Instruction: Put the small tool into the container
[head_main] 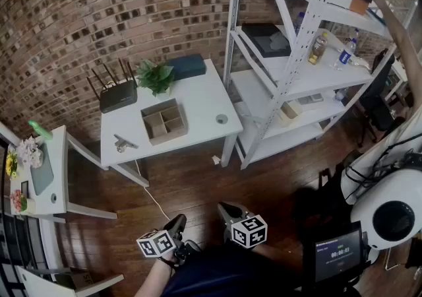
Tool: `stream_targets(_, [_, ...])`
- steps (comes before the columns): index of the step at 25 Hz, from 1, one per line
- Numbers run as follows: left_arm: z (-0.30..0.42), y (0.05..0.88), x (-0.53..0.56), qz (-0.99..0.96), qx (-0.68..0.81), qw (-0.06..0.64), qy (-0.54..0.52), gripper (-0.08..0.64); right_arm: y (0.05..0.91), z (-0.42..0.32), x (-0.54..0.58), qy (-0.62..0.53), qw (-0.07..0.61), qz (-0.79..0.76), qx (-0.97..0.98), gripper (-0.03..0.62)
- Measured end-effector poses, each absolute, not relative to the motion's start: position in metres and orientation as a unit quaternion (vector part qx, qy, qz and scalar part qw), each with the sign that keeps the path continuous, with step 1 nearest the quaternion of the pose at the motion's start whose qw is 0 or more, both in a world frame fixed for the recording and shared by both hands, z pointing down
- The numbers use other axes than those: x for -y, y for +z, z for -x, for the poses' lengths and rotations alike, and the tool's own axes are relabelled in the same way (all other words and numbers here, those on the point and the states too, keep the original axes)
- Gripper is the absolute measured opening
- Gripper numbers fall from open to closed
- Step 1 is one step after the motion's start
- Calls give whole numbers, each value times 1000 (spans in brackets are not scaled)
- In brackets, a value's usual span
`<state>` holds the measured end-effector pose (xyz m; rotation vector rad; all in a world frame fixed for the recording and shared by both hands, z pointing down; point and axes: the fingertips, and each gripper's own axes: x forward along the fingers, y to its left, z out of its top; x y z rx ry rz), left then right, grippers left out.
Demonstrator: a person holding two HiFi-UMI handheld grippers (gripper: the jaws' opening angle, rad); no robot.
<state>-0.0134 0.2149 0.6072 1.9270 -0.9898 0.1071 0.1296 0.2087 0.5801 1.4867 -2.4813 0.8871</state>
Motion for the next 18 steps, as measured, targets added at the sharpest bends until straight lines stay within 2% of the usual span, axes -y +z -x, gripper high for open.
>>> stream_targets(18, [-57,599,-191,-793,412,447,46,32,579,-216,-191,297,35,-499,813,11])
